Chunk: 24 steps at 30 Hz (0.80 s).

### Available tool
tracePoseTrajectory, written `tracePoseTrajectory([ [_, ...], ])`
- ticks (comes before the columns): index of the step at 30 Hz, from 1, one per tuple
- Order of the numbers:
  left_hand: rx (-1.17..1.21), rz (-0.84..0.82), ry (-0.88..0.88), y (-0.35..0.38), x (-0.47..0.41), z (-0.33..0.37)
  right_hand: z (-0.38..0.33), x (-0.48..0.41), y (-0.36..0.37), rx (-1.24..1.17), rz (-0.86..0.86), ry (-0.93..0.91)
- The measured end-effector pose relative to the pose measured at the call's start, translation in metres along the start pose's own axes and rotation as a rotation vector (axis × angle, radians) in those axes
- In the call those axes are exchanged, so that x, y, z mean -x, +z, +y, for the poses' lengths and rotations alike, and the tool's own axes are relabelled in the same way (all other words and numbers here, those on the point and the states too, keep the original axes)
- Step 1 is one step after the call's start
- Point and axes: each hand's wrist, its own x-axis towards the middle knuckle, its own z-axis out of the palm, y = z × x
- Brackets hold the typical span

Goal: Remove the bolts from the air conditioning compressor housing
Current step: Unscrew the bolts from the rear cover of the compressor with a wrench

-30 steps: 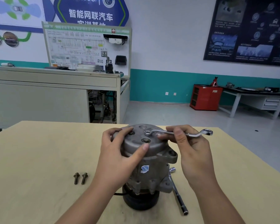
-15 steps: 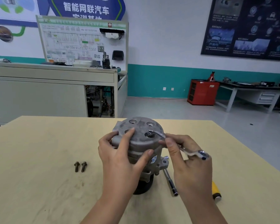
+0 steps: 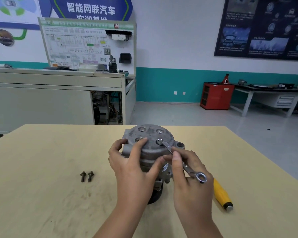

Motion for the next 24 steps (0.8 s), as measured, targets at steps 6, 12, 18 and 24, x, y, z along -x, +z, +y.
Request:
tracePoseTrajectory([
  [6,0.111,-0.151,-0.098,-0.007,-0.004,0.002,0.003,-0.019,-0.012,-0.218,-0.047,0.161],
  [12,0.123,-0.167,-0.094,-0.007,-0.005,0.002,0.015,-0.051,-0.017,-0.551,-0.091,0.455],
  [18,0.167,-0.145,-0.099,-0.006,-0.005,0.005,0.024,-0.079,-0.009,-0.409,-0.168,0.578],
  [24,0.183,-0.113,-0.077,-0.003,-0.003,0.004,0.016,-0.11,0.007,-0.04,-0.256,0.561],
])
